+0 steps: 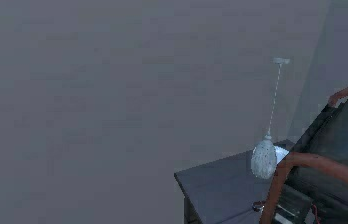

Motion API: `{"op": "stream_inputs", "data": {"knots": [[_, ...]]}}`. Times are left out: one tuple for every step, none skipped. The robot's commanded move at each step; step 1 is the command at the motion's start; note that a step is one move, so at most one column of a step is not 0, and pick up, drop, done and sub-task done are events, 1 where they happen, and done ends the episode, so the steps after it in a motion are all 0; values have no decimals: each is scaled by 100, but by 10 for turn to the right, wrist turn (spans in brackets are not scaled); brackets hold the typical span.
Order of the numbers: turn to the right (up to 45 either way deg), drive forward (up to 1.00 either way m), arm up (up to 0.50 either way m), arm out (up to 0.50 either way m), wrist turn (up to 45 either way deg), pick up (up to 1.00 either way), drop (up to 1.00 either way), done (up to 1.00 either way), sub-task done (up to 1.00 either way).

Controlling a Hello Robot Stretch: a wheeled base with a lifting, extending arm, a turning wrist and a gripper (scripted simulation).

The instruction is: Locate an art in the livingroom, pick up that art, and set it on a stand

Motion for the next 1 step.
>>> {"op": "stream_inputs", "data": {"knots": [[0,0,0,0,270,0,0,0,0]]}}
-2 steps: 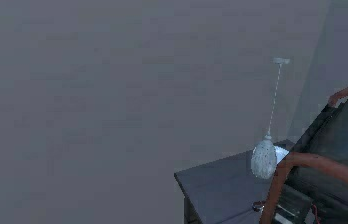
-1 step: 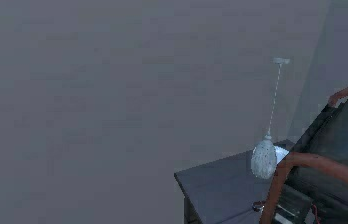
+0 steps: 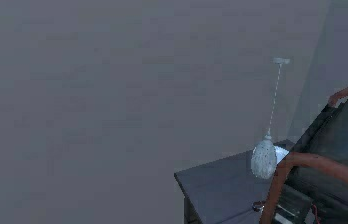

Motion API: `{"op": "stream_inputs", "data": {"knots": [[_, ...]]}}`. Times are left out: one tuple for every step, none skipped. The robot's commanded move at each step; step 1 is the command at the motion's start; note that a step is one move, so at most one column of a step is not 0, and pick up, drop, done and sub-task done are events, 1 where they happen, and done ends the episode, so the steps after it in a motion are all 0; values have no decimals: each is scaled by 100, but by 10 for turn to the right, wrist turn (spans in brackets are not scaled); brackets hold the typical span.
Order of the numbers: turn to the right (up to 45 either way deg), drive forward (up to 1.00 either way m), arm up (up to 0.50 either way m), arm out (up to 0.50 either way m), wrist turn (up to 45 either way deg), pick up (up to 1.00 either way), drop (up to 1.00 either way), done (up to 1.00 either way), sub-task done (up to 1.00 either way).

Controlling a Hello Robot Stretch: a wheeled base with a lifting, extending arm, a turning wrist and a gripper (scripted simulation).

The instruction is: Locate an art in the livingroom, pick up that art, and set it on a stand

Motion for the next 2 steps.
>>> {"op": "stream_inputs", "data": {"knots": [[0,0,-30,0,0,0,0,0,0],[0,0,0,0,0,100,0,0,0]]}}
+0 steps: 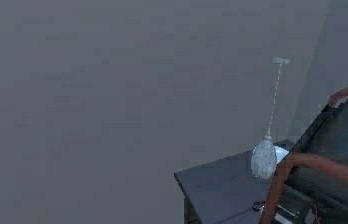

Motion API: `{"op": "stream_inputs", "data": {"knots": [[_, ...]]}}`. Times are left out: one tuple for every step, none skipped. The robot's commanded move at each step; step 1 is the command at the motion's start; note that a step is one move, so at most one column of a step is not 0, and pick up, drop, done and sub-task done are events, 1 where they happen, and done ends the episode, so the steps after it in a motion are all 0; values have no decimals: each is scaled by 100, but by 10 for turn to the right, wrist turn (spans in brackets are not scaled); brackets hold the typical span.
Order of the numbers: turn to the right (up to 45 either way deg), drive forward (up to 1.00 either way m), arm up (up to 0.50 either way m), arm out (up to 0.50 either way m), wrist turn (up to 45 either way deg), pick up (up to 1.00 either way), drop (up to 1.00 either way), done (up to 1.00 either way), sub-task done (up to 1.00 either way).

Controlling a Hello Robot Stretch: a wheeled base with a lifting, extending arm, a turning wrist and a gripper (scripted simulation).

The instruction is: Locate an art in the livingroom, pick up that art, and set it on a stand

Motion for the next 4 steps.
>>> {"op": "stream_inputs", "data": {"knots": [[0,0,10,0,0,0,0,0,0],[0,0,24,0,0,0,0,0,0],[0,0,0,0,-450,0,0,0,0],[0,0,0,0,-450,0,0,0,0]]}}
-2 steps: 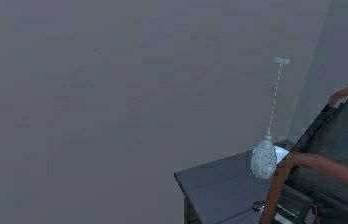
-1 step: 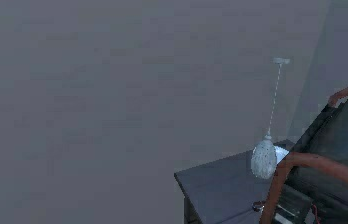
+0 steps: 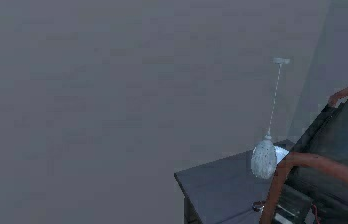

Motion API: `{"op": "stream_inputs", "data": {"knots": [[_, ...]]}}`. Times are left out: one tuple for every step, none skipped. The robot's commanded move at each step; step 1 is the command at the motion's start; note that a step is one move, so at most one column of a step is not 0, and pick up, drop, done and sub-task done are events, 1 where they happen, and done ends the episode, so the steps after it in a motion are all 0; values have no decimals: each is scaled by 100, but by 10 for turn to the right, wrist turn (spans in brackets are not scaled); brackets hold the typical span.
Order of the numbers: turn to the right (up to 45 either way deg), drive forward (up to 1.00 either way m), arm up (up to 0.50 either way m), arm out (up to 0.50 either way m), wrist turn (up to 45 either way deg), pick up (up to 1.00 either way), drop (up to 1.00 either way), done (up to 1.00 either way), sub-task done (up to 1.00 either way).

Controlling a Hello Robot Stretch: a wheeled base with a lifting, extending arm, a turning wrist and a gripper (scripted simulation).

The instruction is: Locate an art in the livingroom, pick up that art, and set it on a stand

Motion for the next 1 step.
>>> {"op": "stream_inputs", "data": {"knots": [[0,0,0,0,-450,0,0,0,0]]}}
